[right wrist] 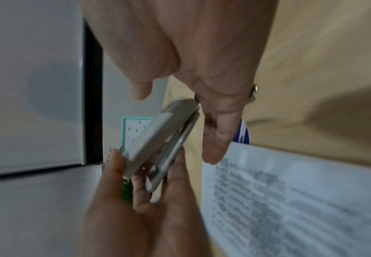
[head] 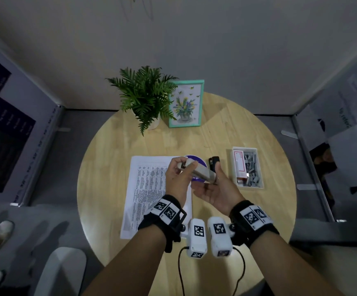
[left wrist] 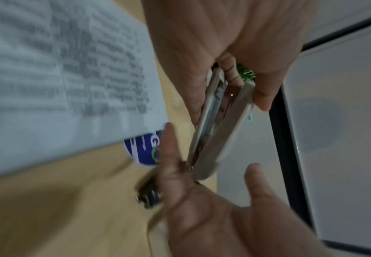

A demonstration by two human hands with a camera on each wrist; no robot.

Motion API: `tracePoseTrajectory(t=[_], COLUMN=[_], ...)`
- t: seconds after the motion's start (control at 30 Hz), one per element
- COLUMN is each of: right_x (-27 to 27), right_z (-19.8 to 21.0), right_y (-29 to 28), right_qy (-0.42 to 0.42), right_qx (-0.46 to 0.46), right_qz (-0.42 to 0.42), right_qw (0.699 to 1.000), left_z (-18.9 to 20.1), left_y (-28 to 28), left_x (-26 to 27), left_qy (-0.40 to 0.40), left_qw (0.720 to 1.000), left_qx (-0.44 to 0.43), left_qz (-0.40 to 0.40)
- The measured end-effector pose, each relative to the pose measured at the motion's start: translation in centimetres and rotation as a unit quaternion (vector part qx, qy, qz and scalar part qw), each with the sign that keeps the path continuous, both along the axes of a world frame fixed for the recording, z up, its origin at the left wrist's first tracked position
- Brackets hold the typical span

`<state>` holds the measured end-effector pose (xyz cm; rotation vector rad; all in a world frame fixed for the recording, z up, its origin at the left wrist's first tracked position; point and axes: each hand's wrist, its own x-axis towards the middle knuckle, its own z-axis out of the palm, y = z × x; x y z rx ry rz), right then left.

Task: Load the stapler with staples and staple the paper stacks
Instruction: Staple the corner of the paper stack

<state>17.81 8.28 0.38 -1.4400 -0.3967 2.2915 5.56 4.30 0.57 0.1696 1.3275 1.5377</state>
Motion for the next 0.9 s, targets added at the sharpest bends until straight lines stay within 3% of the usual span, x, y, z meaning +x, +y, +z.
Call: tracePoseTrajectory(t=[0.1,0.23,0.37,0.43,0.5,0.57,0.63,0.73,0.9], right_x=[-1.5,-2.8,-3.5,-4.0,-4.5,-4.9,-5.4,-5.9,-6.8], right_z=[-0.1,-1.1,-2.7,-2.7,-2.8,-3.3,-4.0,-4.7,-5.2], right_y=[0.8,1.4,1.5,1.5,1.9,2.4,2.9,3.5,3.6], right_qy=[0.025,0.019,-0.081,-0.186,-0.281,-0.318,-0.336,-0.346,-0.35], right_qx=[0.005,0.019,0.079,0.137,0.196,0.244,0.274,0.297,0.291], right_qz=[-0.016,-0.043,-0.023,0.021,0.062,0.067,0.076,0.089,0.066], right_qw=[1.0,0.999,0.993,0.973,0.937,0.914,0.898,0.886,0.888], left_z=[-0.3,0.4,-0.4,-2.4,-4.4,-6.1,-7.3,-8.4,-8.8], left_y=[-0.9,-2.1,-2.3,-1.8,-1.3,-0.9,-0.4,0.5,1.6], left_x=[-1.5,-3.2,-6.5,-9.2,-12.2,-14.6,-16.2,-17.2,-18.2], left_qy=[0.02,0.1,0.2,0.324,0.442,0.483,0.497,0.501,0.45], left_qw=[0.999,0.98,0.956,0.917,0.835,0.765,0.728,0.721,0.746], left_qx=[0.008,0.025,-0.049,-0.133,-0.255,-0.352,-0.397,-0.417,-0.444], left_qz=[-0.043,-0.171,-0.208,-0.193,-0.206,-0.24,-0.256,-0.236,-0.21])
